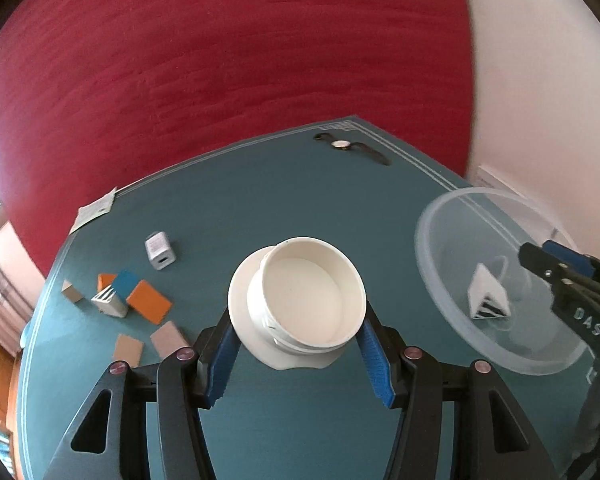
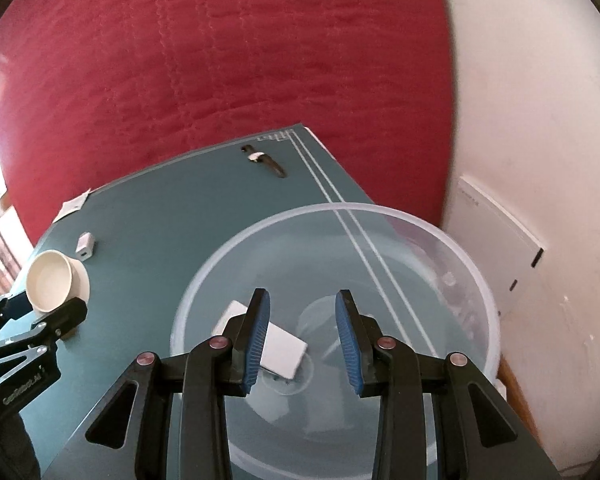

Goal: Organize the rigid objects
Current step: 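Carry the card into the clear basin and open the right gripper while the left carries the bowl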

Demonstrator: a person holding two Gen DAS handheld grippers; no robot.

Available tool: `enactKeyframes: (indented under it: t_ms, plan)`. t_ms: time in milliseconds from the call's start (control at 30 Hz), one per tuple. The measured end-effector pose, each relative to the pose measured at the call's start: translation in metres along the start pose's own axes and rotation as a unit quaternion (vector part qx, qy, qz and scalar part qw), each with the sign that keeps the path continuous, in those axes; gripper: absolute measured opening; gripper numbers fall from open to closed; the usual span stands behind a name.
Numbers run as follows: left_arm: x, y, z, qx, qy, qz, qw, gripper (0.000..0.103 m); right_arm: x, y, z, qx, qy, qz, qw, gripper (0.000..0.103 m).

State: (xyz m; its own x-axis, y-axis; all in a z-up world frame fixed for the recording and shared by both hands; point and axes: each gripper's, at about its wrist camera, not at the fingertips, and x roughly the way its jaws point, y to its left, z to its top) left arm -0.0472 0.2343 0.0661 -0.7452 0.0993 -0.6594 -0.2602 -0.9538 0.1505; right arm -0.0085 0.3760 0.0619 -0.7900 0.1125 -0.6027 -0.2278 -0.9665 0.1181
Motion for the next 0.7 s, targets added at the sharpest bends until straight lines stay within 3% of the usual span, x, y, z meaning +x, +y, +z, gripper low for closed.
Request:
enactKeyframes:
  t_ms: [167,333,700]
  plan:
    - [-0.001,-0.019,0.006,0.019,-0.004,-0.024,0.9995,0.059,0.0,-0.011,-0.001,0.011,-0.001,-0.03,0.999,0.038]
    - [-0.002,-0.035,0.014,0.034,-0.01,-0.045,0.9984,0.059,-0.002,-0.02,0.0,0.024,-0.004,-0.045,0.999,0.046]
    - [0.005,-0.063,0.031,0.051,-0.013,-0.085,0.995,0.059,-0.006,-0.034,0.0,0.044,-0.017,-0.067,0.997,0.048]
